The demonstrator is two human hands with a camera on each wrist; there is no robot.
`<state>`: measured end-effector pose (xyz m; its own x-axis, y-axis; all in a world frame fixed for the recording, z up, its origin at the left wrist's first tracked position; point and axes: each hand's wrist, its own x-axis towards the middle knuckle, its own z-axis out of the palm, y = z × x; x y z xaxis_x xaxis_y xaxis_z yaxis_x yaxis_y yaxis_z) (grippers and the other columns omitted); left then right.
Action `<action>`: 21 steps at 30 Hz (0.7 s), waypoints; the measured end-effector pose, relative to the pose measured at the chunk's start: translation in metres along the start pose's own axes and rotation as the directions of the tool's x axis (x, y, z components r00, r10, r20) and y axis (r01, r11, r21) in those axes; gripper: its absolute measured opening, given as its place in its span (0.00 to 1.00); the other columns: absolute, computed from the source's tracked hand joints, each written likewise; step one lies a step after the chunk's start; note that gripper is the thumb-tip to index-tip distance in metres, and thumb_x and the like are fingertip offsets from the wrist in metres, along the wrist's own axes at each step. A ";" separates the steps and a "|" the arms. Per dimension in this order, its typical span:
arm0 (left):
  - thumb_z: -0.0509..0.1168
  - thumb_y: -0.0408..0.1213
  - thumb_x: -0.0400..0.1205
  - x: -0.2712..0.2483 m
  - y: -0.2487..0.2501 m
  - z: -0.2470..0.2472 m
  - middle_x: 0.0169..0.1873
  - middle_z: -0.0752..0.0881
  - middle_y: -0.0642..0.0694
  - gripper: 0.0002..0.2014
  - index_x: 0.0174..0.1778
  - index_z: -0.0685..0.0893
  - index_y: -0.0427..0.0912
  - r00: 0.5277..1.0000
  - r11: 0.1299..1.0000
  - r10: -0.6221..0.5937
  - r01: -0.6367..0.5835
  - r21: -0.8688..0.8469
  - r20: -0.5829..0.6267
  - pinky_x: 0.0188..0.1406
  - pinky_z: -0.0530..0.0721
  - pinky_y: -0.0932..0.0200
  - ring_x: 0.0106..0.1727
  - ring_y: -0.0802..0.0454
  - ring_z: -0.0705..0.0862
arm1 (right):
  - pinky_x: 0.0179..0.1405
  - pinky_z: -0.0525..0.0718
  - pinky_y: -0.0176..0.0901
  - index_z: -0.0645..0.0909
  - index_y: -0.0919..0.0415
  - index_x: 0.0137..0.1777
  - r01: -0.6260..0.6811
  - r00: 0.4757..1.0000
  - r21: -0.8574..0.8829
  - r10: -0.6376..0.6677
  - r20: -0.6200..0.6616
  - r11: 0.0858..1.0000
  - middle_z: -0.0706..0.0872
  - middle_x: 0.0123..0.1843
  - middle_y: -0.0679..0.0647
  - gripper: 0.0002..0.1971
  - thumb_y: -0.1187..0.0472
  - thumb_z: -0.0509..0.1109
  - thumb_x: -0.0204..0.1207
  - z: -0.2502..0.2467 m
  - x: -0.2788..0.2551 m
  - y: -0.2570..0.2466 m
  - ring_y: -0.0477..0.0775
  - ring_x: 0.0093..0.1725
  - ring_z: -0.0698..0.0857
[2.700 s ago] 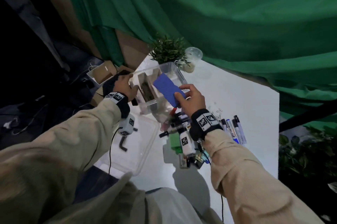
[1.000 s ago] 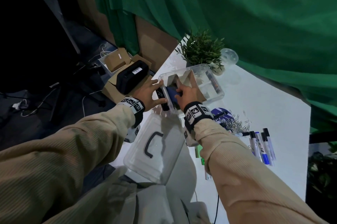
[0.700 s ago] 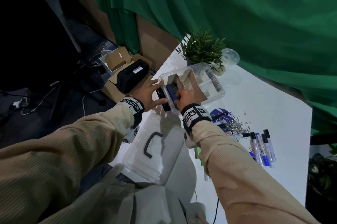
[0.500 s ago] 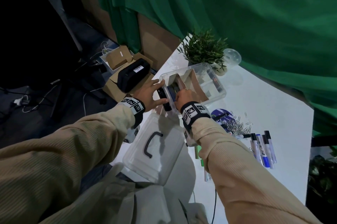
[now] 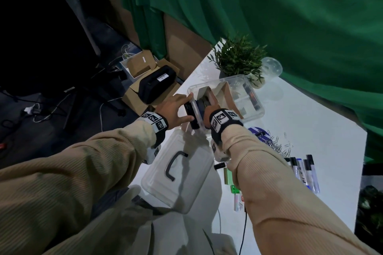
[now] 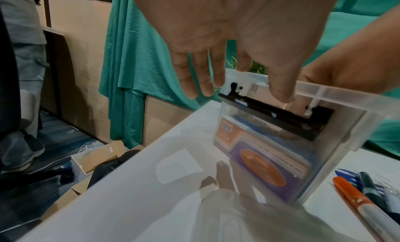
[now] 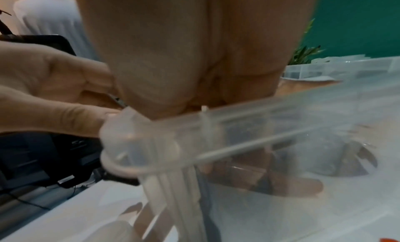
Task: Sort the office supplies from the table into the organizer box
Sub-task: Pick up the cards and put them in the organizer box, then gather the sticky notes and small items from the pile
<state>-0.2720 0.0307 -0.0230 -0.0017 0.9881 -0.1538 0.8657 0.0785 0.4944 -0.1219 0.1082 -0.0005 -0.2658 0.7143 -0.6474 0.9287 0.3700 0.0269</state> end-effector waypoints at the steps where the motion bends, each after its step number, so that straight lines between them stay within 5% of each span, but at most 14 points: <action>1: 0.65 0.60 0.77 0.000 0.000 0.000 0.78 0.68 0.47 0.39 0.82 0.56 0.57 1.000 1.000 0.004 -0.004 0.001 0.005 0.72 0.73 0.47 0.78 0.46 0.67 | 0.54 0.86 0.57 0.78 0.61 0.42 0.013 1.000 0.015 -0.014 0.024 1.000 0.87 0.51 0.60 0.08 0.58 0.71 0.68 0.006 0.009 0.004 0.63 0.50 0.87; 4: 0.65 0.59 0.78 0.000 0.000 -0.002 0.77 0.68 0.46 0.39 0.82 0.55 0.57 1.000 1.000 0.000 0.000 0.010 0.021 0.71 0.72 0.50 0.77 0.45 0.67 | 0.65 0.80 0.54 0.84 0.59 0.48 0.098 0.994 0.150 -0.105 0.038 0.984 0.86 0.62 0.58 0.08 0.60 0.64 0.74 0.003 -0.005 0.016 0.62 0.57 0.84; 6: 0.66 0.58 0.78 0.001 0.001 -0.004 0.77 0.68 0.45 0.39 0.82 0.56 0.58 0.999 1.000 -0.002 0.001 0.024 0.036 0.72 0.71 0.49 0.77 0.44 0.67 | 0.67 0.76 0.41 0.84 0.58 0.62 0.210 0.976 0.356 -0.172 -0.135 0.910 0.83 0.64 0.50 0.15 0.68 0.62 0.79 -0.004 -0.029 0.027 0.55 0.60 0.82; 9: 0.67 0.54 0.78 0.001 0.010 -0.012 0.78 0.65 0.43 0.36 0.81 0.61 0.55 0.999 0.992 -0.017 0.012 0.129 0.038 0.74 0.70 0.43 0.77 0.40 0.66 | 0.65 0.80 0.37 0.86 0.58 0.61 0.351 0.874 0.630 -0.001 -0.486 0.693 0.88 0.58 0.52 0.19 0.75 0.61 0.78 0.003 -0.066 0.055 0.49 0.54 0.85; 11: 0.67 0.45 0.78 0.001 0.028 -0.014 0.77 0.68 0.41 0.30 0.78 0.69 0.51 0.997 0.982 0.054 -0.043 0.184 -0.055 0.69 0.73 0.41 0.73 0.37 0.69 | 0.57 0.84 0.37 0.88 0.59 0.56 0.376 0.799 0.737 0.207 -0.565 0.561 0.89 0.53 0.55 0.19 0.76 0.61 0.76 0.025 -0.083 0.087 0.49 0.49 0.86; 14: 0.62 0.35 0.74 -0.005 0.074 -0.007 0.62 0.80 0.40 0.21 0.64 0.82 0.46 0.935 0.949 0.296 -0.265 0.169 -0.197 0.55 0.80 0.44 0.59 0.36 0.78 | 0.56 0.85 0.43 0.88 0.57 0.54 0.167 0.779 0.861 0.471 -0.414 0.481 0.89 0.54 0.56 0.14 0.71 0.65 0.77 0.080 -0.112 0.130 0.51 0.48 0.86; 16: 0.60 0.36 0.75 -0.016 0.107 0.016 0.50 0.83 0.42 0.15 0.55 0.85 0.46 0.872 0.887 0.461 -0.448 0.116 -0.162 0.46 0.81 0.49 0.49 0.40 0.81 | 0.54 0.86 0.48 0.88 0.53 0.53 -0.010 0.797 0.846 0.516 -0.315 0.533 0.89 0.54 0.55 0.12 0.68 0.66 0.77 0.124 -0.131 0.149 0.56 0.49 0.86; 19: 0.64 0.36 0.76 -0.036 0.146 0.067 0.45 0.85 0.46 0.09 0.50 0.86 0.47 0.835 0.838 0.542 -0.546 0.020 0.093 0.46 0.84 0.51 0.45 0.43 0.84 | 0.52 0.83 0.44 0.87 0.53 0.52 -0.182 0.829 0.777 0.519 -0.208 0.602 0.87 0.54 0.56 0.10 0.64 0.67 0.75 0.177 -0.147 0.166 0.60 0.53 0.86; 21: 0.65 0.39 0.77 -0.044 0.158 0.099 0.54 0.84 0.47 0.12 0.56 0.84 0.49 0.848 0.890 0.422 -0.455 0.030 0.320 0.53 0.83 0.53 0.54 0.45 0.84 | 0.51 0.83 0.44 0.84 0.52 0.51 -0.223 0.837 0.767 0.522 -0.166 0.601 0.86 0.56 0.54 0.07 0.59 0.69 0.75 0.201 -0.154 0.172 0.58 0.52 0.86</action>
<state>-0.0856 -0.0134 -0.0227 0.5240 0.8291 -0.1950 0.7866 -0.3833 0.4842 0.1310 -0.0577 -0.0496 0.2196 0.8892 -0.4014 0.8162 -0.3928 -0.4237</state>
